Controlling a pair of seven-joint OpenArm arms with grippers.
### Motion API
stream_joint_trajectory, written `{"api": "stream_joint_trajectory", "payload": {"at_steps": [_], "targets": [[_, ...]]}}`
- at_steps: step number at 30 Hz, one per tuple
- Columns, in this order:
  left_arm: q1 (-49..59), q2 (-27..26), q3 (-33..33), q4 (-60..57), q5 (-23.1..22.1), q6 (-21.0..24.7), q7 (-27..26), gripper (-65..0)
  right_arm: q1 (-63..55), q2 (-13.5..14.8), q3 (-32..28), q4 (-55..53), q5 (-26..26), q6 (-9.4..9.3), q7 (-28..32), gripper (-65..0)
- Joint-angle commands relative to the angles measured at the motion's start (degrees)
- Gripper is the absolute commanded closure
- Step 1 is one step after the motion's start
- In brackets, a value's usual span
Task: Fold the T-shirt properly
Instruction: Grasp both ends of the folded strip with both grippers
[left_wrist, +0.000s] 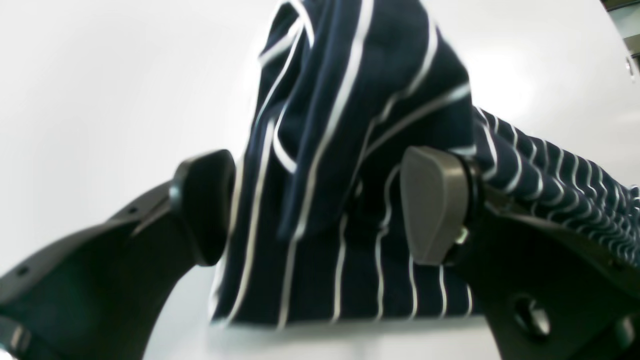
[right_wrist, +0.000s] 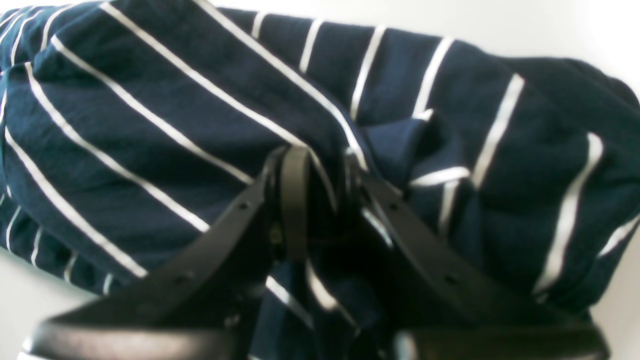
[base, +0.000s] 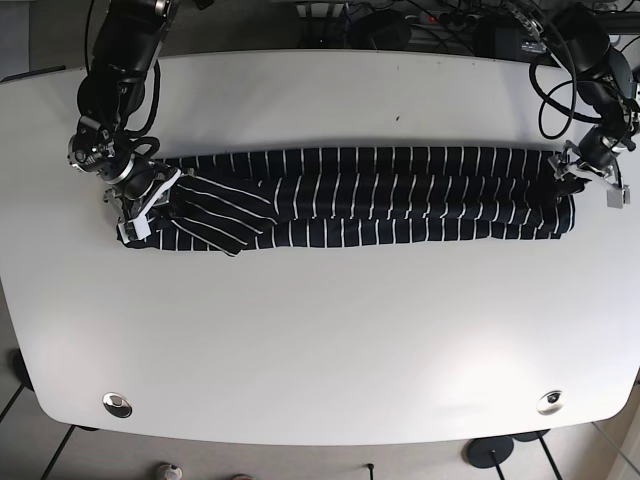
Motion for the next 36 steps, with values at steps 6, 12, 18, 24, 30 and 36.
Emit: {"api": "stream_joint_trajectory", "payload": {"at_steps": [6,12,18,24,30,36], "targets": [[-0.3,-1.1,7.7,1.5,-0.2,0.0,0.6,-3.9,0.7,0.3,0.1,0.7,-0.1,-0.1,-0.3,-9.5],[5.7,-0.3,9.8,25.8,-0.1,0.0,0.7,-2.4,0.7,0.3,0.1,0.7,-0.3,-0.1,-0.3,-9.5],[8.6,4.0,23.1,43.4,-0.1,0.0,0.8,-2.4,0.7,0.3,0.1,0.7,-0.4,-0.1,-0.3,-9.5],[5.4,10.1,36.4,42.3,-0.1,5.3,0.7,-2.5,0.7,0.2,0.1,0.7,-0.3,-0.1,-0.5,-9.5],[1.2,15.5,39.6,33.5,-0.1,7.8,0.6,-2.9,0.6,0.2,0.1,0.7,-0.1,-0.1,-0.6,-9.5],[-1.0,15.3,45.8,28.9,0.2,8.8,0.6,-22.9,0.5,0.2,0.1,0.7,0.0,-0.1,-0.6,-9.5]]}}
